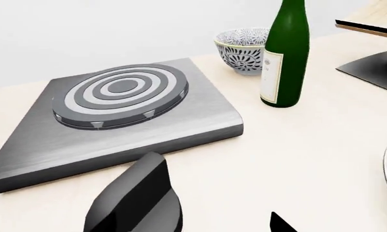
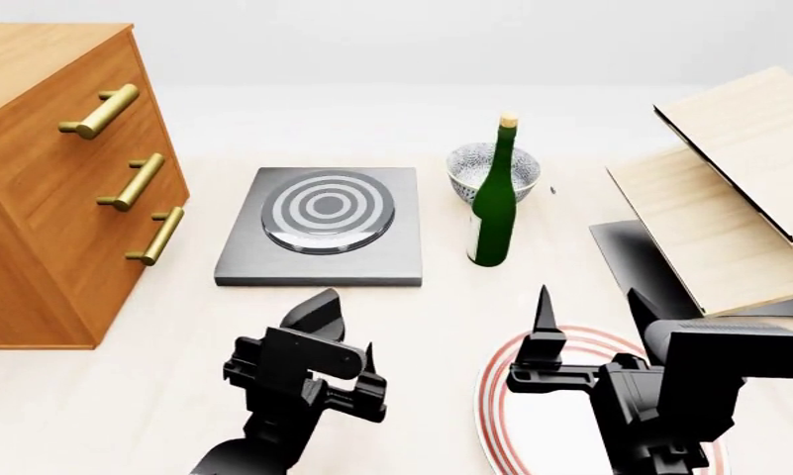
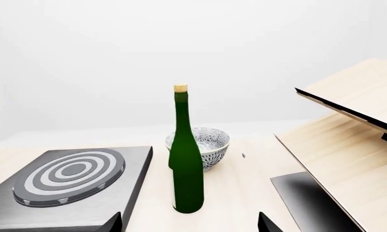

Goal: Turn on the stove.

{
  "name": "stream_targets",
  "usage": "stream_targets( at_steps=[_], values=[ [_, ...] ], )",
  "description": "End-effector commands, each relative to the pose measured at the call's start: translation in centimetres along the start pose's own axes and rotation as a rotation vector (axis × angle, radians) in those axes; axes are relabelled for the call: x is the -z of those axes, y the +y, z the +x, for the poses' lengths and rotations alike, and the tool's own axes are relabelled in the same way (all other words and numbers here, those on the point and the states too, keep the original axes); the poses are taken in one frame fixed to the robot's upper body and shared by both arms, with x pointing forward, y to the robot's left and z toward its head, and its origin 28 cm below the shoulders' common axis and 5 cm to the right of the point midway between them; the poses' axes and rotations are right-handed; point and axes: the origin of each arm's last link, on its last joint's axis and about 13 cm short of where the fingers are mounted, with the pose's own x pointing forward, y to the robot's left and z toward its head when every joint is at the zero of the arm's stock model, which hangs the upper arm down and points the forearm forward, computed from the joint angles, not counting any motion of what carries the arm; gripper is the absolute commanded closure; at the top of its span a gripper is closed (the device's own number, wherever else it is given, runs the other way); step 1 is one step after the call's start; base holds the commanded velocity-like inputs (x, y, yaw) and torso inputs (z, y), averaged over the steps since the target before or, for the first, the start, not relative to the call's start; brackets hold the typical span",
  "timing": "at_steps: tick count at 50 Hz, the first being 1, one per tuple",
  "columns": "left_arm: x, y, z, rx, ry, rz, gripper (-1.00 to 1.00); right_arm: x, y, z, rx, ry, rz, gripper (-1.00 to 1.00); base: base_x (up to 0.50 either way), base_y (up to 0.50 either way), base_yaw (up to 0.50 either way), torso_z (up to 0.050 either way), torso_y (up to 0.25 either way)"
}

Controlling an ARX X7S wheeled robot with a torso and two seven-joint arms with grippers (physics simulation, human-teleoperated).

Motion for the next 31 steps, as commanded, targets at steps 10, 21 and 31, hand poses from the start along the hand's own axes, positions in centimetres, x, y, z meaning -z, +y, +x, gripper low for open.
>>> stream_targets(
  at_steps=[10,21,31],
  values=[
    [-6.9,1.4,-8.4,0.035,-0.126,-0.087,-1.00,0.2,0.2,-0.1,0.002,0.005,-0.001,-1.00,0.00,0.00,0.00,0.000,0.000],
    [-5.4,2.3,-7.3,-0.058,-0.112,-0.096,-1.00,0.7,0.2,0.1,0.014,0.009,-0.006,-1.00,0.00,0.00,0.00,0.000,0.000],
    [-4.5,2.6,-6.5,-0.103,-0.102,-0.085,-1.00,0.9,0.2,0.1,0.020,0.003,-0.021,-1.00,0.00,0.00,0.00,0.000,0.000]
  ],
)
